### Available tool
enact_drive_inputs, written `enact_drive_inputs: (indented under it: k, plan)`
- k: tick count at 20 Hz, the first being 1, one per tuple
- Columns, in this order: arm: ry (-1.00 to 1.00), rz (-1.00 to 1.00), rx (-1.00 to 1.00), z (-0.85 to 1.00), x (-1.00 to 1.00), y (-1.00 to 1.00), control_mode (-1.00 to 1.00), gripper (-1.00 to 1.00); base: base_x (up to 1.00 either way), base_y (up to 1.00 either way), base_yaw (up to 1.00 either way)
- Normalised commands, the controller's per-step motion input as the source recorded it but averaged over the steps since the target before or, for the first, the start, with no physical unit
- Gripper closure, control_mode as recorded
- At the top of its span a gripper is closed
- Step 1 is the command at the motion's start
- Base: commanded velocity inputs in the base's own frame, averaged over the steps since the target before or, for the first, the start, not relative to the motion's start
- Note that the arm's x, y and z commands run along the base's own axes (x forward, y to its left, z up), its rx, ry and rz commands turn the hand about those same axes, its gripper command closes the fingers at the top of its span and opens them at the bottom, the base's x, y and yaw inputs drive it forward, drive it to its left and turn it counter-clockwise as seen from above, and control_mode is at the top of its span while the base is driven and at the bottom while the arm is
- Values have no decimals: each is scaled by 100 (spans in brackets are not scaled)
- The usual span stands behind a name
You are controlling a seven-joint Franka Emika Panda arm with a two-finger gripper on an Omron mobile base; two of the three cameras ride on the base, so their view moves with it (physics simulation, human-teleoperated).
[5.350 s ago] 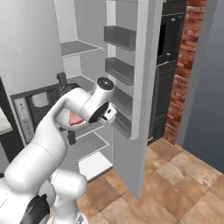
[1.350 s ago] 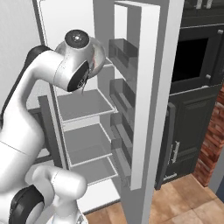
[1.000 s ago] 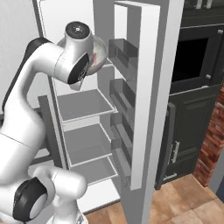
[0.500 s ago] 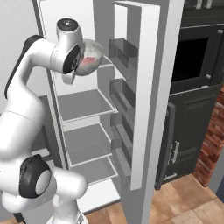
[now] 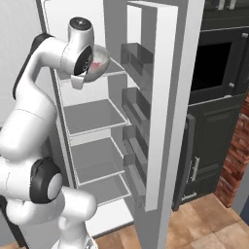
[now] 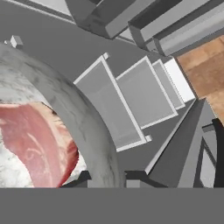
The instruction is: Move the glass cup from next to the sink to the open cabinet. Then, move the bowl with the steak to the fridge to clear the area for faucet cleaning.
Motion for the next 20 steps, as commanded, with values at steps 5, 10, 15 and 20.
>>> enact_drive_inputs:
  k: [5,10,15,20]
  plan:
    - [0,2,0,0,53,0,-100,100,0,0,0]
    - [0,0,0,0,65,1,-100,100,0,0,0]
    - [0,0,0,0,76,25,-100,100,0,0,0]
    - [0,0,0,-1,83,39,-100,100,0,0,0]
